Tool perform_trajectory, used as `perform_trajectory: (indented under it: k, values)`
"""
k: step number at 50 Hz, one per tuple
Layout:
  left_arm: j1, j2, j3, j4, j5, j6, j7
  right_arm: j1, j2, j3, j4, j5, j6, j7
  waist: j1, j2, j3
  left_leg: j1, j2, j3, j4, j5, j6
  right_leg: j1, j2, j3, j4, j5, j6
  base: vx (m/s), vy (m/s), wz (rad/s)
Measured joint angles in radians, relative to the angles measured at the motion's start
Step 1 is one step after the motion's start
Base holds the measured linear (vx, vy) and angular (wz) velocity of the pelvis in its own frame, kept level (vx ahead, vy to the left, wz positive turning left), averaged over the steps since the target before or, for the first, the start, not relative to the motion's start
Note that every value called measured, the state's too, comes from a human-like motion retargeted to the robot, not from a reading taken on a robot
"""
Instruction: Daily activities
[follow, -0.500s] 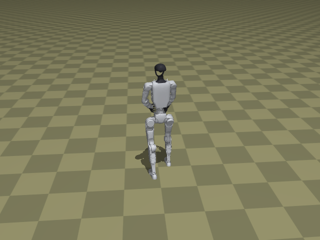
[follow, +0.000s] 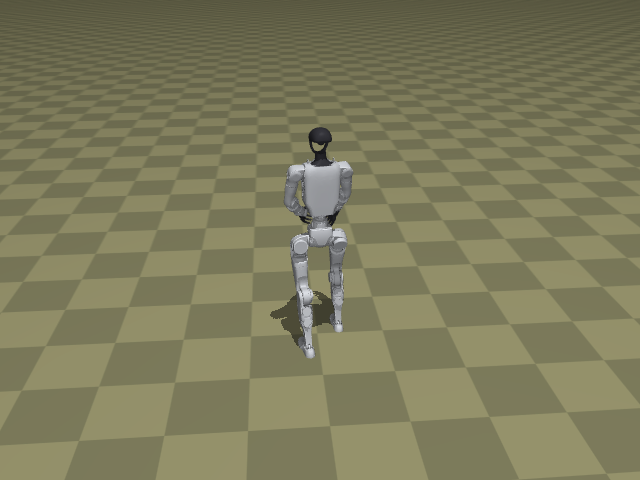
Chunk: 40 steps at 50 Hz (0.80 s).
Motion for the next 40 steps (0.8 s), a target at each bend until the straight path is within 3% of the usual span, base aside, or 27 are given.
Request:
perform_trajectory:
  k: [24, 40]
  values:
    - [-0.015, -0.048, -0.016, 0.082, 0.044, -0.01, 0.064, -0.08, 0.045, 0.009, 0.029, 0.031, -0.001, -0.027, -0.018, 0.007, 0.004, -0.013, 0.004, 0.009, 0.019, -0.02, 0.002, -0.01, 0.006, 0.01, 0.01, 0.0, 0.002, 0.0, 0.0, 0.0]
    - [-0.053, -0.075, -0.005, 0.153, 0.053, -0.011, 0.072, -0.303, 0.031, 0.005, -0.046, 0.013, -0.003, -0.047, -0.037, 0.004, 0.008, -0.027, 0.008, 0.013, 0.044, -0.033, 0.001, -0.027, 0.008, 0.015, 0.039, -0.001, 0.006, 0.0, 0.0, 0.0]
